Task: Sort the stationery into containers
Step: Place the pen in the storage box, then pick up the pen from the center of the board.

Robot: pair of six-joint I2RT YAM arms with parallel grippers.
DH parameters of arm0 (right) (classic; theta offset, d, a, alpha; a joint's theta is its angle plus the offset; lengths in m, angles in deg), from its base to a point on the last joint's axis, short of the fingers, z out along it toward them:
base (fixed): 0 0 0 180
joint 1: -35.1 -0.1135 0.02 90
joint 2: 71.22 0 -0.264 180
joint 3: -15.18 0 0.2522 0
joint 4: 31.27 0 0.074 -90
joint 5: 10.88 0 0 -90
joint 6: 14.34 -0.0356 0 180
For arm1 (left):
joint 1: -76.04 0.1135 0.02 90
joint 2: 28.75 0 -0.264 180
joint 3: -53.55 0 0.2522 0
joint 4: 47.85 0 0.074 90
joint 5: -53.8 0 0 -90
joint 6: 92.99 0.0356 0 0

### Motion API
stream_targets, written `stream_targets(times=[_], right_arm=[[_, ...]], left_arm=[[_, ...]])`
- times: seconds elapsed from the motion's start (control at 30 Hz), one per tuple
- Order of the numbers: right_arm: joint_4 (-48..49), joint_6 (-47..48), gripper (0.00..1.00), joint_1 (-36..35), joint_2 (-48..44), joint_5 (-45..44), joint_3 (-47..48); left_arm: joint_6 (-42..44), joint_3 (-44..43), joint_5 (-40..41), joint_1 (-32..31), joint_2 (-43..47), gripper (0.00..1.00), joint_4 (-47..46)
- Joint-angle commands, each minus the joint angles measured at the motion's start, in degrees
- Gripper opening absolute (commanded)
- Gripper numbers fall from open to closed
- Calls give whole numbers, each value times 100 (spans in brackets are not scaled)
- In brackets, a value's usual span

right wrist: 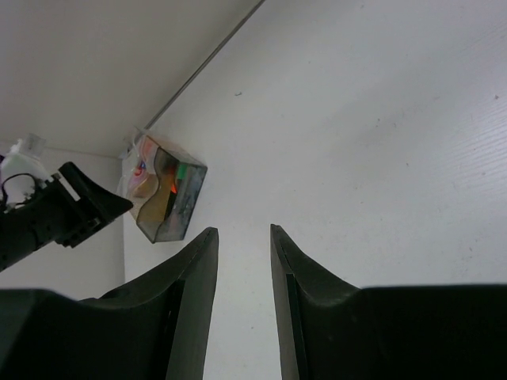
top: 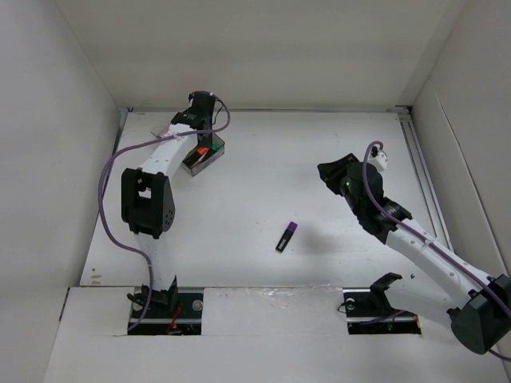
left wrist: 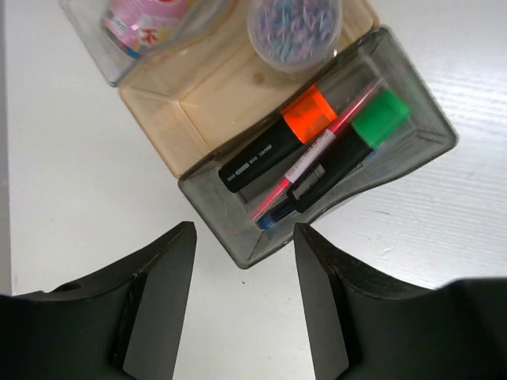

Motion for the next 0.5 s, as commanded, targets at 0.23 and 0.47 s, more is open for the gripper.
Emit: stream_targets(times=[0.23,0.47], right_arm=[[258,78,11,29,43,-44,82],[258,-80,0,29,-290,-501,-50]], left_arm=[[-588,1168,98,-1915,1836,39,-431],[-1836,3374,-553,-3804,2338,41,-1669]])
